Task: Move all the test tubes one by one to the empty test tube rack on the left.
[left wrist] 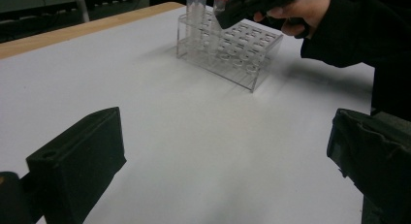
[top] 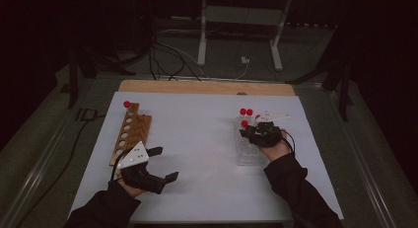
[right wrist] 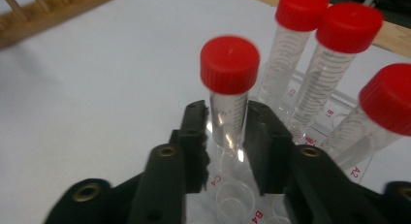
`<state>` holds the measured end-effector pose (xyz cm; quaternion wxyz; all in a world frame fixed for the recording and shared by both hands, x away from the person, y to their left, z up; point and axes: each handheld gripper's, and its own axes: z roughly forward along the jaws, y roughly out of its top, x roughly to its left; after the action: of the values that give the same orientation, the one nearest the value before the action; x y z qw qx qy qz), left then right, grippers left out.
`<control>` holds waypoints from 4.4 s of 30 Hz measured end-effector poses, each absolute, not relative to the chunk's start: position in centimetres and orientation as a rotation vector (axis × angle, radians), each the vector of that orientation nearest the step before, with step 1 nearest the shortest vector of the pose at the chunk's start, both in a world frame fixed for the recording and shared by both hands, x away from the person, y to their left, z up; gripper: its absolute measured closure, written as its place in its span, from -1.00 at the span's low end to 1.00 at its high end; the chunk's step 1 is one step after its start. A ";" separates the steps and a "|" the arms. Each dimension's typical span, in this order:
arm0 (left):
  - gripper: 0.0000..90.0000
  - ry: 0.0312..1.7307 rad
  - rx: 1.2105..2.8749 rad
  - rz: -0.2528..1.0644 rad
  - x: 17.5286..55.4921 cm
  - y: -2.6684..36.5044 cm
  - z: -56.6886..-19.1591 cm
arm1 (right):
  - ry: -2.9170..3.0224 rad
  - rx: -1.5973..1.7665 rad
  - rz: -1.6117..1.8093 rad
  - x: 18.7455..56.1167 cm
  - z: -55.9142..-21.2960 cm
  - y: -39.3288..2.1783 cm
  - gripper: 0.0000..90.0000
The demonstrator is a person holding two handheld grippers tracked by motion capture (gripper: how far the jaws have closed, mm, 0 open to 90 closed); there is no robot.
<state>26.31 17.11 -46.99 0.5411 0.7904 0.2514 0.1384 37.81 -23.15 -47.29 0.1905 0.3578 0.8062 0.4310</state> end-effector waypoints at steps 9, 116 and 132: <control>-0.98 0.600 1.884 0.322 26.4 17.1 -47.1 | 2.261 0.979 1.167 37.7 -47.4 -23.0 0.67; 0.02 0.361 1.909 0.308 29.3 7.3 -44.2 | 2.503 0.651 1.269 28.8 -45.5 -14.5 0.67; 0.55 0.340 1.946 0.303 29.6 6.5 -44.9 | 2.507 0.660 1.264 28.9 -45.6 -14.7 0.67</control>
<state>29.59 6.46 -44.86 0.5409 0.8190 0.1430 0.1276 28.85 -14.69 -45.56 0.1283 0.2271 0.8620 0.4347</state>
